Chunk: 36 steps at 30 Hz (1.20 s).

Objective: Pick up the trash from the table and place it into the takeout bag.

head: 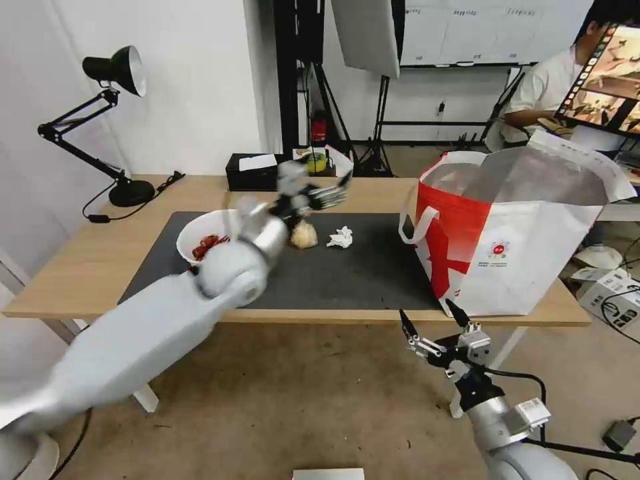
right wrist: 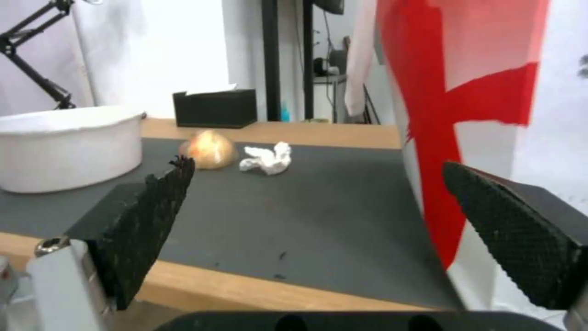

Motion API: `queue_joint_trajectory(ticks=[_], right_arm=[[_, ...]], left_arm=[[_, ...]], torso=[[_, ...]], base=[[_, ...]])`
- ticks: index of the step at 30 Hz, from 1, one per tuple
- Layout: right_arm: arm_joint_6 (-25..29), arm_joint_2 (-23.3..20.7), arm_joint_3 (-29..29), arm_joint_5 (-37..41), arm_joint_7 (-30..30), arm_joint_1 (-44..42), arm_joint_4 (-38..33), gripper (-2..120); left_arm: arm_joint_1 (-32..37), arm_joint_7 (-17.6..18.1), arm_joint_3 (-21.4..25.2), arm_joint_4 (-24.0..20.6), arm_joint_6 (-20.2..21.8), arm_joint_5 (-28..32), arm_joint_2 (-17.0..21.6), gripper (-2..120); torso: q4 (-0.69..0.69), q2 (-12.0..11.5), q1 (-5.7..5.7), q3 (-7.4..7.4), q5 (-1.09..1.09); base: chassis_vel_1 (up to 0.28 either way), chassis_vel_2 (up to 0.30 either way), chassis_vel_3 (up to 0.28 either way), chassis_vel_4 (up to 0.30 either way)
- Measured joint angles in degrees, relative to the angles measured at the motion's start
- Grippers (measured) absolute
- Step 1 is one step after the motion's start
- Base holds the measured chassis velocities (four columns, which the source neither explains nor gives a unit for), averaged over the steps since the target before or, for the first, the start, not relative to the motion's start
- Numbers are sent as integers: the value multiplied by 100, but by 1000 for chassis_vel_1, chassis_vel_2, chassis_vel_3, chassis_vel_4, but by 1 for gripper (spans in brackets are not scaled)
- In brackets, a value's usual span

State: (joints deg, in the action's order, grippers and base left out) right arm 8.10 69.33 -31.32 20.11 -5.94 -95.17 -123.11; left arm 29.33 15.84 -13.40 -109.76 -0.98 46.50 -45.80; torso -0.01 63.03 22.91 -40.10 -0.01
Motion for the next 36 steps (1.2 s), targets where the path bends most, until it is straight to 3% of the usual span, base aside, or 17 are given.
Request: queue_joint_trajectory(ticks=[3, 4, 7, 12, 13, 20, 22, 26, 29, 36], right_arm=[[8, -71, -52, 39, 20, 62, 31, 100], [8, -71, -52, 39, 20, 62, 31, 100], [24, -85, -104, 73, 20, 91, 102, 100], [77, -38, -200, 67, 19, 41, 151, 100], [107, -8, -233, 57, 18, 7, 165, 100], [141, -19, -242, 46, 34, 113, 259, 100], [155, -67, -239, 48, 59, 206, 304, 100], [162, -91, -238, 50, 73, 254, 333, 100], [190, -118, -237, 47, 77, 303, 398, 100], [468, -66, -180, -138, 115, 329, 631, 100]], left_arm=[[1281, -152, 1117, -330, 78, -501, 277, 100], [1281, -152, 1117, -330, 78, -501, 277, 100], [2311, -181, 1886, -556, 87, -772, 385, 100], [2779, -150, 2196, -608, -64, -901, 406, 100], [2920, -144, 2311, -611, -100, -956, 419, 100], [3743, -206, 3037, -667, -269, -1151, 372, 100], [4317, -264, 3496, -719, -349, -1250, 200, 100], [4798, -308, 3815, -753, -380, -1313, -34, 100], [5540, -668, 4335, -752, -421, -1611, -513, 100], [5969, -929, 4538, -596, -656, -1697, -972, 100]], torso=[[3, 0, 0, 0, -2], [3, 0, 0, 0, -2], [3, 0, 0, 0, -2], [2, 0, 0, 0, 1], [-5, 0, 0, 0, 1], [1, 0, 0, 0, 2], [0, 0, 0, -1, 2], [1, 0, 0, -1, 1], [2, 0, 0, -1, 1], [1, 0, 0, -1, 2]], base=[[0, 0, 0, 0], [0, 0, 0, 0], [0, 0, 0, 0], [0, 0, 0, 0], [0, 0, 0, 0], [0, 0, 0, 0], [0, 0, 0, 0], [0, 0, 0, 0], [0, 0, 0, 0], [0, 0, 0, 0]])
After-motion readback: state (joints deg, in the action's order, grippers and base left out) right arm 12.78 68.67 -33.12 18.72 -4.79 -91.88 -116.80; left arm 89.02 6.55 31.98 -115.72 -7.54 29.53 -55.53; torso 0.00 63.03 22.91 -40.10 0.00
